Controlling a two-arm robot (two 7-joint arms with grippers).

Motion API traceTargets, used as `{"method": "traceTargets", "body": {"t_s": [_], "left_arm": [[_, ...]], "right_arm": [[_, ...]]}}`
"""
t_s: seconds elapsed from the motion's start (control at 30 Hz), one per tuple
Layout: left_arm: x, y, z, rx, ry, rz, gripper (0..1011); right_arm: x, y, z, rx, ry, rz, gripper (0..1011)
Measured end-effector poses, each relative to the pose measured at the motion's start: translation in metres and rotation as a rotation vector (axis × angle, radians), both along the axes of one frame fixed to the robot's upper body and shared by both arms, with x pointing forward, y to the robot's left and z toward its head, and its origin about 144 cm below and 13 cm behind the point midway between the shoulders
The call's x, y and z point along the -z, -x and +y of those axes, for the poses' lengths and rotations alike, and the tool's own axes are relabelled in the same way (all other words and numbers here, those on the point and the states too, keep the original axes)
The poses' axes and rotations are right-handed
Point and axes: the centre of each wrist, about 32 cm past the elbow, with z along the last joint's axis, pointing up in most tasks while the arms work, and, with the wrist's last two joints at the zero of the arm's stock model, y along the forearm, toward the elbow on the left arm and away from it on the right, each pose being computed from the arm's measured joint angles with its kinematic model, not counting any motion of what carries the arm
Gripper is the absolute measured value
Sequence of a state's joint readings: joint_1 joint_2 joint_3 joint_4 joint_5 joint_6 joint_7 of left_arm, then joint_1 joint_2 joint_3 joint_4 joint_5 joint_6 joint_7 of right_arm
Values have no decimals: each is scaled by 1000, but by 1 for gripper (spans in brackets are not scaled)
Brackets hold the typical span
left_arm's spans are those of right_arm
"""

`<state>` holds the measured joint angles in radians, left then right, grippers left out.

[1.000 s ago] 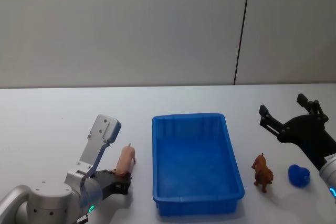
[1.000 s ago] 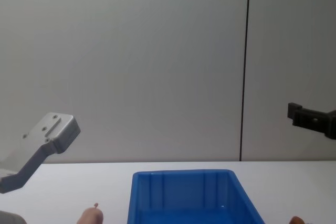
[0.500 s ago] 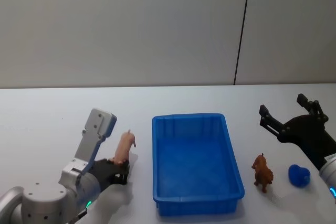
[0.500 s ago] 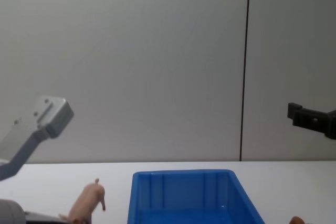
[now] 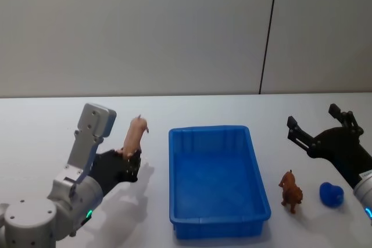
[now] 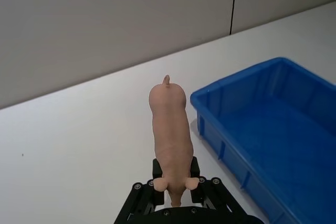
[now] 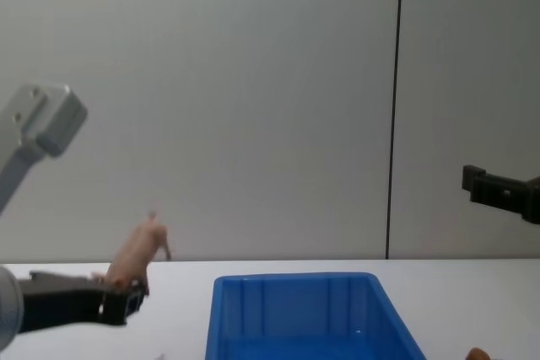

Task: Pick up the two dolls from the table and place them into the box.

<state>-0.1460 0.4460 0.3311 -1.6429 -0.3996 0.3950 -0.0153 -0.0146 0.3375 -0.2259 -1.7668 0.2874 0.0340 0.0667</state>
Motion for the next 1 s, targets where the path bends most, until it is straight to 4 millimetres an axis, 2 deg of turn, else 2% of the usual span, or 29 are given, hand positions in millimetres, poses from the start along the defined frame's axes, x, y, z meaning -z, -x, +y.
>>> {"method": "traceTargets", "body": {"t_s": [0.47,1.0], "left_arm": [[-19,-5,6,157,48,-83,263],[-31,-31,-3,406,95,-42,263]], "right_arm": [[0,0,0,0,0,0,1001],[0,0,0,0,0,0,1001]]}}
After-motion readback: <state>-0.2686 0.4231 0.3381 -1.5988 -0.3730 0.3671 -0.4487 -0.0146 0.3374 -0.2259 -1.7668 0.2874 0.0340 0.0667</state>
